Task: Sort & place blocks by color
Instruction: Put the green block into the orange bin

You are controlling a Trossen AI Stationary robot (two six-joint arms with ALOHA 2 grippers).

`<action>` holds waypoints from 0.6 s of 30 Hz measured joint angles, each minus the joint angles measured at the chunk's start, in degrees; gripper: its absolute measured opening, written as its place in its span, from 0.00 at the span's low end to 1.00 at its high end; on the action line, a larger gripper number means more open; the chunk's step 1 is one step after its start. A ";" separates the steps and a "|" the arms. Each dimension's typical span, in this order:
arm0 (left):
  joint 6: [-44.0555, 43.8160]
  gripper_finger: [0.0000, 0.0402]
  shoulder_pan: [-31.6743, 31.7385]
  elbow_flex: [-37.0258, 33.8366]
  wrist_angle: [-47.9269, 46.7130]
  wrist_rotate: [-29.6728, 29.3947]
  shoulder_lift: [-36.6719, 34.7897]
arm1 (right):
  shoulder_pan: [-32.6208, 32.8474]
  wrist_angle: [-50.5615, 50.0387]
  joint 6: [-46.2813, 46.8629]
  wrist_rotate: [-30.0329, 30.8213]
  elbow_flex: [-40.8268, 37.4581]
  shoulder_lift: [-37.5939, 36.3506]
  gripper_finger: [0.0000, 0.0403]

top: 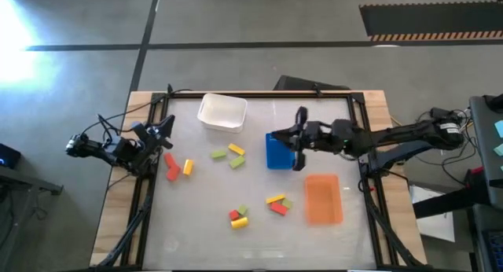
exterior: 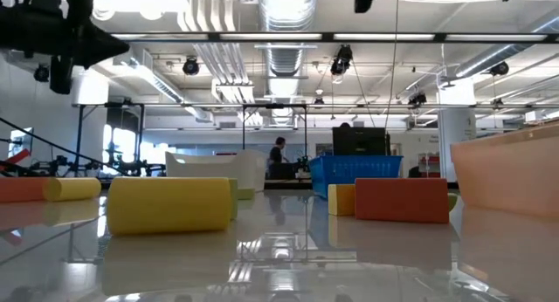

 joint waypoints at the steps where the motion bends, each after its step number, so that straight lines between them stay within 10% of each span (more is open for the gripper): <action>1: 0.01 0.02 0.01 0.00 0.21 1.71 -0.02 | 0.39 -0.38 0.00 -0.02 1.00 1.35 0.04; 18: -0.02 0.02 0.01 0.00 1.87 10.28 -0.17 | 5.17 -34.60 1.58 -0.13 29.84 22.65 0.02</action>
